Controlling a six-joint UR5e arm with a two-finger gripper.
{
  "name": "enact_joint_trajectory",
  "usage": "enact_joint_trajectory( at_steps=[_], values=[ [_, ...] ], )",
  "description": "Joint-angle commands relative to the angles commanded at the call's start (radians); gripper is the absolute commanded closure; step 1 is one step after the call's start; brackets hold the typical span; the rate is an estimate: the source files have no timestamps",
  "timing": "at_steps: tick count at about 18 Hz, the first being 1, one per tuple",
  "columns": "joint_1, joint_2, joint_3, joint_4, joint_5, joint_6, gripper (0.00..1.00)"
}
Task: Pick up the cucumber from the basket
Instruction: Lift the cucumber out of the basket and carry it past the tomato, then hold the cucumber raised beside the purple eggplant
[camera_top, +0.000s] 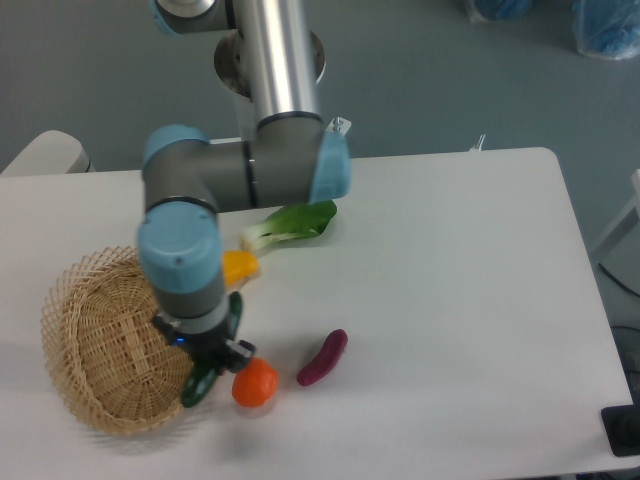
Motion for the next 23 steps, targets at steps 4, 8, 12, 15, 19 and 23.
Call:
enact_joint_trajectory(
  at_steps=[4,8,12,15,19,23],
  values=[
    [0.103,-0.025,0.018,0.003,0.000,0.164,0.97],
    [0.186,-0.072,0.044,0.009,0.000,0.281,0.97],
    [0.241,-0.132,0.107,0.009,-0.006,0.371,0.97],
    [0.249,-0.160,0.132,0.011,0.002,0.474,0.95],
    [0.269,-0.173,0.156,0.009,0.002,0.542,0.95],
    [0.286,-0.178,0.166,0.009,0.000,0.579,0.95]
  ],
)
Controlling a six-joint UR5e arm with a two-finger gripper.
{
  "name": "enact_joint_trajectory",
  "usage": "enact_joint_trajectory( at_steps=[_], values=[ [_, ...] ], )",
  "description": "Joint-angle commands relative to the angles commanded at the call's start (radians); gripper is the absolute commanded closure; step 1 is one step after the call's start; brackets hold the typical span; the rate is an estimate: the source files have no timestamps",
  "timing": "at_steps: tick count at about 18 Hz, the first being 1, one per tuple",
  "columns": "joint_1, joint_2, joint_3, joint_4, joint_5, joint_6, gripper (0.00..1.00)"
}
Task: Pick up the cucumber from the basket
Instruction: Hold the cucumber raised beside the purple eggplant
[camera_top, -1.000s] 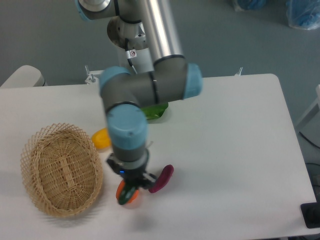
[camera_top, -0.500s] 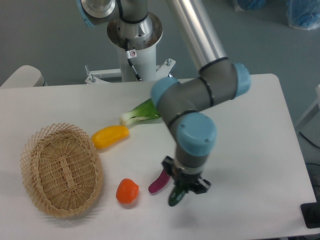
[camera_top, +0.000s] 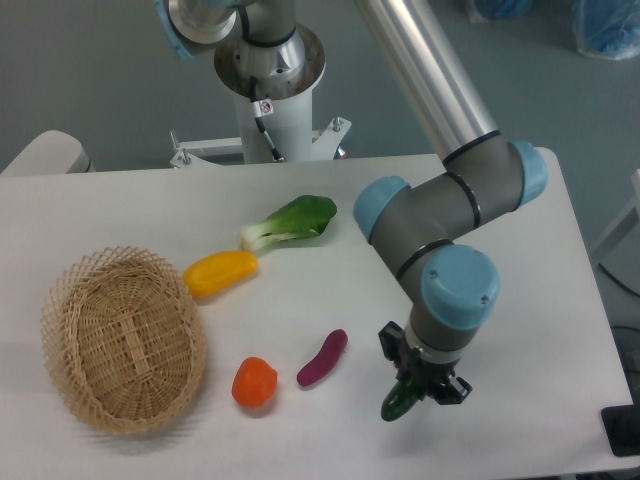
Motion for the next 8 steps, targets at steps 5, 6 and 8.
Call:
enact_joint_trajectory(
  at_steps=[5,6,8],
  values=[
    [0.009,-0.003,-0.003,0.000,0.000,0.037,0.94],
    [0.017,-0.002,-0.005,0.000,0.000,0.050,0.94],
    [0.021,0.000,-0.002,-0.005,0.002,0.101,0.94]
  ],
)
